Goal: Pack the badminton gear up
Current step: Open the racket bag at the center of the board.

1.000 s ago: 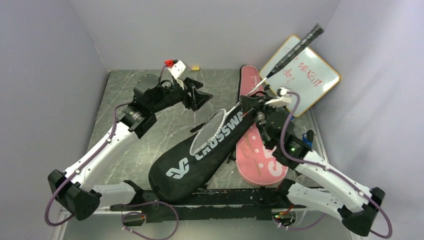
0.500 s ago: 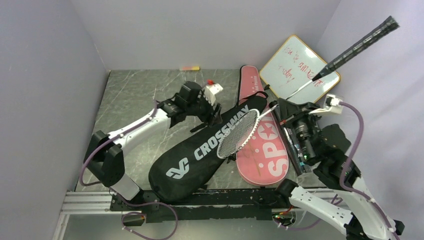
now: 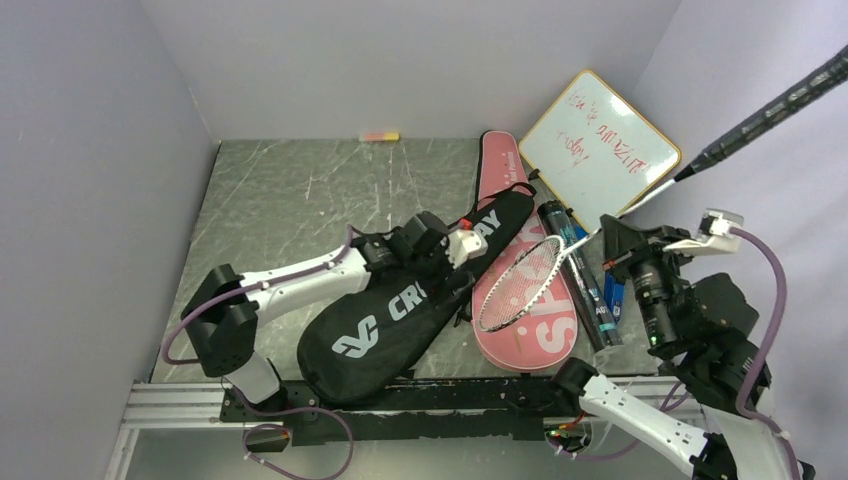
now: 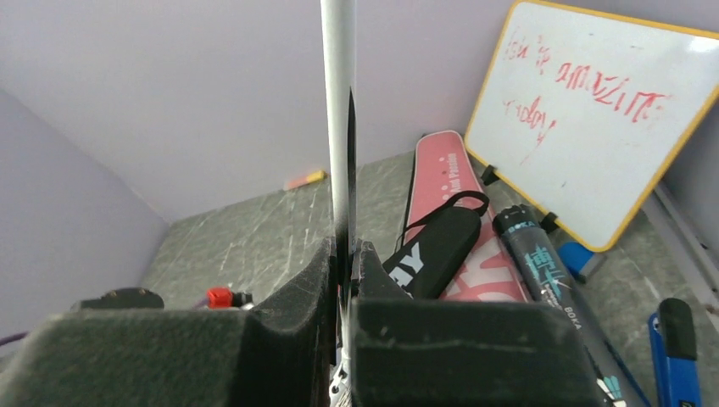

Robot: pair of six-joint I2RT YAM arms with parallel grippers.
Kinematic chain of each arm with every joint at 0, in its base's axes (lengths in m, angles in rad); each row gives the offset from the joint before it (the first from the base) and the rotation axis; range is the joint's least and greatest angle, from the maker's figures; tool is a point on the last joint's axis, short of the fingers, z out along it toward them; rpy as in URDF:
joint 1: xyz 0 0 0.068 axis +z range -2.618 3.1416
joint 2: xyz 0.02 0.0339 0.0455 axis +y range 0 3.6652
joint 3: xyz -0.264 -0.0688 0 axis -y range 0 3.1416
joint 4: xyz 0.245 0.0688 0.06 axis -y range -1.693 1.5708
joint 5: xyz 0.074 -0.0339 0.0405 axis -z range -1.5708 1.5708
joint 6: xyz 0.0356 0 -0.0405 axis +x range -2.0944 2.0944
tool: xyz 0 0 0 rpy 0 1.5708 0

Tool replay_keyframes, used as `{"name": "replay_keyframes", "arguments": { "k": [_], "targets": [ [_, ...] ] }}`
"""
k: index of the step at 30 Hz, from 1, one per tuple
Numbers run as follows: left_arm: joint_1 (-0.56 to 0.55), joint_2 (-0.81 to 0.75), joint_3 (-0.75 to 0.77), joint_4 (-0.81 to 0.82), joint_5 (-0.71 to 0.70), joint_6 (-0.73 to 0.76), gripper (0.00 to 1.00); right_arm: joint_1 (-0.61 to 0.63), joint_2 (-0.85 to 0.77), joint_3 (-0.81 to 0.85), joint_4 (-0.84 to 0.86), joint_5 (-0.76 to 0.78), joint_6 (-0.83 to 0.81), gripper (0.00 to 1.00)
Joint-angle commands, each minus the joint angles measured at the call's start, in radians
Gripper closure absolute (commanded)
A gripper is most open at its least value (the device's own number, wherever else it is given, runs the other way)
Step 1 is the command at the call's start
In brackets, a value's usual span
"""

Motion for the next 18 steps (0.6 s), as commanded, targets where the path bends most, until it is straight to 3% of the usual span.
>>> {"name": "replay_keyframes", "arguments": {
  "k": [1,12,18],
  "targets": [
    [-0.076,0.063,0.021,-0.032,-0.142,0.006,0.04,0.000,-0.049,0.047,-0.005,0.065,-0.013,1.00],
    [-0.166,0.180,0.017,-0.014,-0.334,-0.106,0.09,-0.001,-0.063,0.065,-0.016,0.041,0.001,1.00],
    [-0.168,0.240,0.049,-0.034,-0.323,-0.110,0.15,0.000,-0.073,0.081,-0.021,0.031,-0.006,1.00]
  ]
}}
